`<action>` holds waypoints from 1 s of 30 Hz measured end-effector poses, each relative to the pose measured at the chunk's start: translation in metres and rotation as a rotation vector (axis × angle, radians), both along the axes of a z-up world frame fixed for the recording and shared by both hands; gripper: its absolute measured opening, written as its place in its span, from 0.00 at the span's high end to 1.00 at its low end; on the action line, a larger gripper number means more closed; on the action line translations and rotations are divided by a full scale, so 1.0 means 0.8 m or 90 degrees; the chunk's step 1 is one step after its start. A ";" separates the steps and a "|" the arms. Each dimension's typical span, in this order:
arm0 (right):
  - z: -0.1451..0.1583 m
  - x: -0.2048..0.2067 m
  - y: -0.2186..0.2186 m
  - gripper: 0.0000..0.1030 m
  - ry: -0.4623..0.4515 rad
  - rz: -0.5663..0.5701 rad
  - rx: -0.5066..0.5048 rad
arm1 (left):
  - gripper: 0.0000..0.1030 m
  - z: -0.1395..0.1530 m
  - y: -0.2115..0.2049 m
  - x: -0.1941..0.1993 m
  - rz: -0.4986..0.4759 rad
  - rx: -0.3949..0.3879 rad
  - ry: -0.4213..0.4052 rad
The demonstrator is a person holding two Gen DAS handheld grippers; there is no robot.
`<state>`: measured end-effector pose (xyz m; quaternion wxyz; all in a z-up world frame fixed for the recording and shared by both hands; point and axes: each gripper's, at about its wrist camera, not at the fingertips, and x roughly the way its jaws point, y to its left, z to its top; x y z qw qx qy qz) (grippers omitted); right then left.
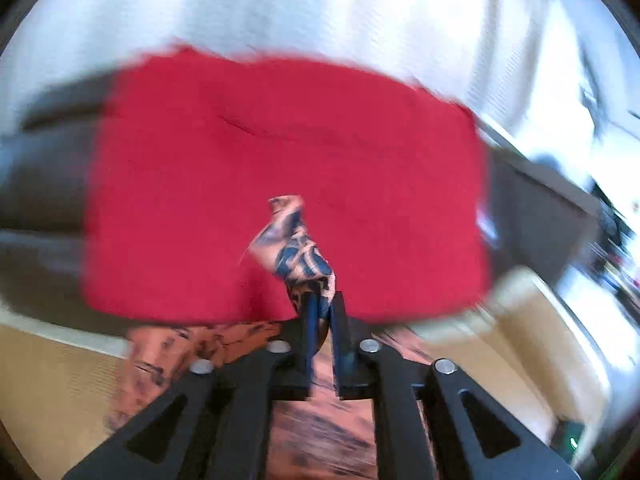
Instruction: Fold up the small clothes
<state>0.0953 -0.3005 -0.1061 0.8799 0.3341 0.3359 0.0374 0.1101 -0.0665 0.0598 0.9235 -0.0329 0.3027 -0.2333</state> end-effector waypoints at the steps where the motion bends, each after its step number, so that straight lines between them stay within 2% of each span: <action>1: 0.003 -0.004 -0.007 0.02 0.000 -0.001 0.003 | 0.37 -0.026 -0.027 0.005 -0.043 0.022 0.052; 2: 0.005 -0.006 -0.011 0.02 0.001 -0.001 0.004 | 0.28 -0.045 -0.032 0.015 -0.048 0.041 0.076; 4: 0.008 -0.010 -0.025 0.02 0.003 -0.006 0.009 | 0.27 -0.086 -0.025 0.017 -0.016 0.092 0.104; 5: 0.009 -0.011 -0.032 0.02 0.004 -0.008 0.017 | 0.27 -0.104 -0.002 0.014 0.013 0.101 0.118; 9: 0.010 -0.002 -0.051 0.01 0.006 -0.010 0.048 | 0.27 -0.131 0.088 -0.011 0.120 0.068 0.161; 11: 0.007 0.020 -0.053 0.01 0.015 0.005 0.081 | 0.27 -0.146 0.153 -0.017 0.194 0.059 0.178; 14: -0.001 0.064 -0.055 0.01 0.039 0.009 0.133 | 0.27 -0.175 0.232 -0.022 0.267 0.045 0.217; 16: -0.012 0.098 -0.057 0.01 0.071 0.003 0.176 | 0.27 -0.191 0.265 -0.025 0.300 0.032 0.236; 19: -0.032 0.126 -0.057 0.02 0.122 -0.019 0.217 | 0.27 -0.198 0.284 -0.026 0.320 0.021 0.245; 20: -0.039 0.129 -0.057 0.02 0.165 -0.055 0.197 | 0.27 -0.202 0.286 -0.025 0.321 0.021 0.246; 22: -0.035 0.124 -0.047 0.01 0.179 -0.069 0.162 | 0.27 -0.202 0.287 -0.024 0.323 0.032 0.240; 27: 0.021 0.121 0.021 0.02 0.119 0.031 -0.018 | 0.27 -0.213 0.266 -0.001 0.302 0.041 0.242; 30: 0.042 0.138 0.052 0.02 0.079 0.106 -0.050 | 0.27 -0.210 0.250 0.016 0.285 0.028 0.234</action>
